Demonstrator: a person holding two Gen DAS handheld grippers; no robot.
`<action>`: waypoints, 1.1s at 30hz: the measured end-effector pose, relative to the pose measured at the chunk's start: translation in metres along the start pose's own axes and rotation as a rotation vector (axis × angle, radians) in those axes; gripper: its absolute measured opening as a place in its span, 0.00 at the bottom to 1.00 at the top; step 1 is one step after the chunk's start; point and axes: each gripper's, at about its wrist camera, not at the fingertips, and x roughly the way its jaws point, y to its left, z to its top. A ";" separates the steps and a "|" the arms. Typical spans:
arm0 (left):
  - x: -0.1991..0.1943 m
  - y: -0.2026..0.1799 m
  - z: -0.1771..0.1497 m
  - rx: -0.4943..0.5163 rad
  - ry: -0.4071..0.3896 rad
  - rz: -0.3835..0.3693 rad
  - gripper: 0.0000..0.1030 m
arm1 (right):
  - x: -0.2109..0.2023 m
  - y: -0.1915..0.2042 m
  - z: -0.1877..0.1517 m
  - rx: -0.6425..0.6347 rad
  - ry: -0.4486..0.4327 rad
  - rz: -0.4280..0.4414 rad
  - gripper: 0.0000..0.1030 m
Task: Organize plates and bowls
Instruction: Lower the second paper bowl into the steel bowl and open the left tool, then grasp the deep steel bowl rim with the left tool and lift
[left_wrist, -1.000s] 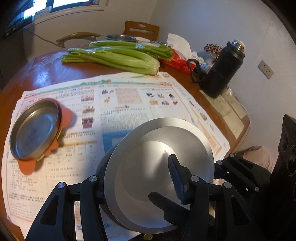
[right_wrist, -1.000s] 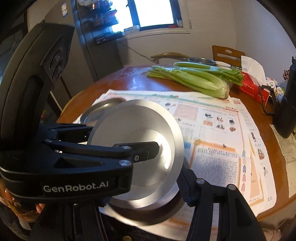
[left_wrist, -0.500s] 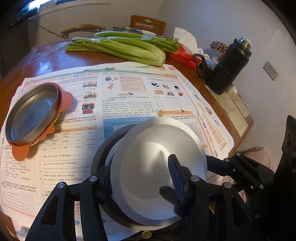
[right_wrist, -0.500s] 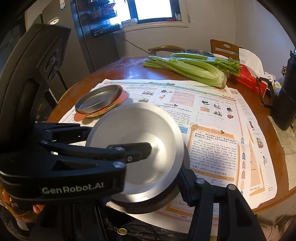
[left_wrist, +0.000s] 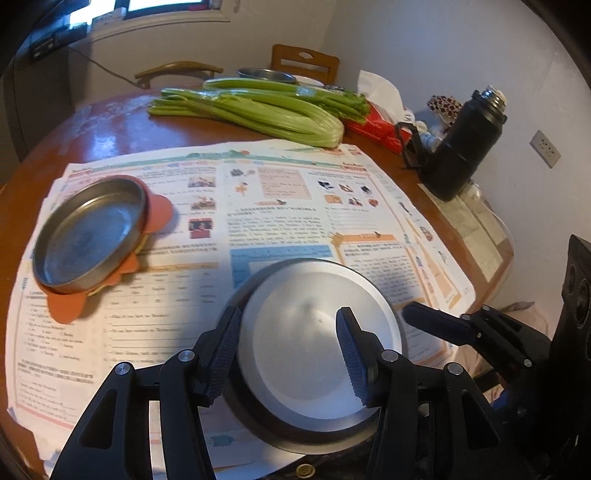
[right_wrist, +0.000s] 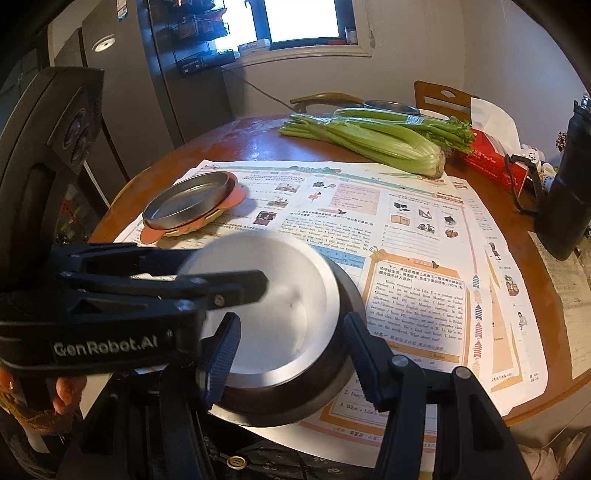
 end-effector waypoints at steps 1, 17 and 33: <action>-0.001 0.002 0.000 -0.003 -0.004 0.001 0.54 | -0.001 -0.001 0.000 0.002 -0.002 0.001 0.57; 0.002 0.028 -0.004 -0.081 0.002 0.014 0.61 | -0.003 -0.027 0.000 0.115 -0.009 0.018 0.57; 0.028 0.021 -0.017 -0.044 0.043 0.091 0.61 | 0.015 -0.041 -0.012 0.185 0.052 0.068 0.57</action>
